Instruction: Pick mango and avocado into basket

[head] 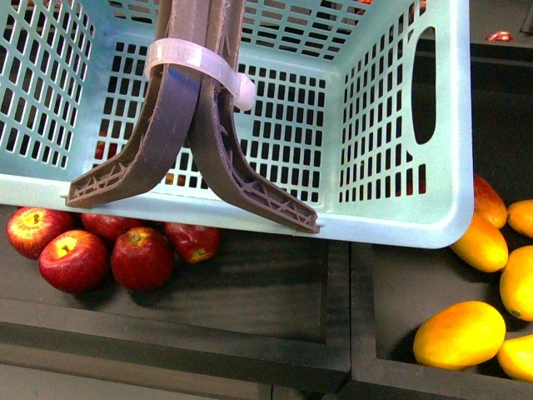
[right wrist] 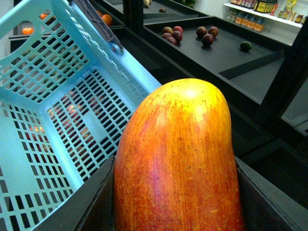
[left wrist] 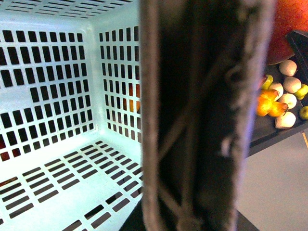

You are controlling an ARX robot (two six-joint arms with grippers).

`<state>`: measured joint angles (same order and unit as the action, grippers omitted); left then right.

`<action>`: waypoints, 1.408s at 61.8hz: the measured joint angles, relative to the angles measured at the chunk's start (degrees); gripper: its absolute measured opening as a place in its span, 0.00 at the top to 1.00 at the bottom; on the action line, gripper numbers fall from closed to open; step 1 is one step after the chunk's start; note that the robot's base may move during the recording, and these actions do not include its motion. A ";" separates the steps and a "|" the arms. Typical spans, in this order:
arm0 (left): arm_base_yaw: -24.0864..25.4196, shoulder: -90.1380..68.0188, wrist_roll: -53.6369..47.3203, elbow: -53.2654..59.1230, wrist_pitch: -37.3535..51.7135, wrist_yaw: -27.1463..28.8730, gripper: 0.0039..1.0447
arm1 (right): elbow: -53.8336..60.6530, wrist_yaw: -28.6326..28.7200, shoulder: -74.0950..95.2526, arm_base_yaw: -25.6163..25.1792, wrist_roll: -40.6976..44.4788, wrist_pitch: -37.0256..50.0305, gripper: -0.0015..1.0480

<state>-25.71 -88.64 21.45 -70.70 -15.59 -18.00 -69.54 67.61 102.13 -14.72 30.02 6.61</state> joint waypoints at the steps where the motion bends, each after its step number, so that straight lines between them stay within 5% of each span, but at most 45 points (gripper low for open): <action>1: 0.00 0.00 0.00 0.00 0.00 0.00 0.95 | 0.39 0.02 -0.42 0.31 -0.20 0.09 0.41; 34: 0.00 0.00 0.00 0.00 0.00 -0.02 0.95 | 10.40 1.51 -10.64 8.48 -0.92 0.22 0.42; 56: 0.00 0.00 0.00 0.00 0.00 0.00 0.95 | 15.52 0.66 -13.22 12.07 6.05 -5.60 0.42; 87: 0.00 0.00 0.00 0.00 0.00 0.00 0.95 | 17.57 -9.18 -8.59 19.93 2.45 5.25 0.42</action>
<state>-25.71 -88.64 21.45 -70.70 -15.59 -18.00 -51.96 58.43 93.54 5.21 32.47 11.86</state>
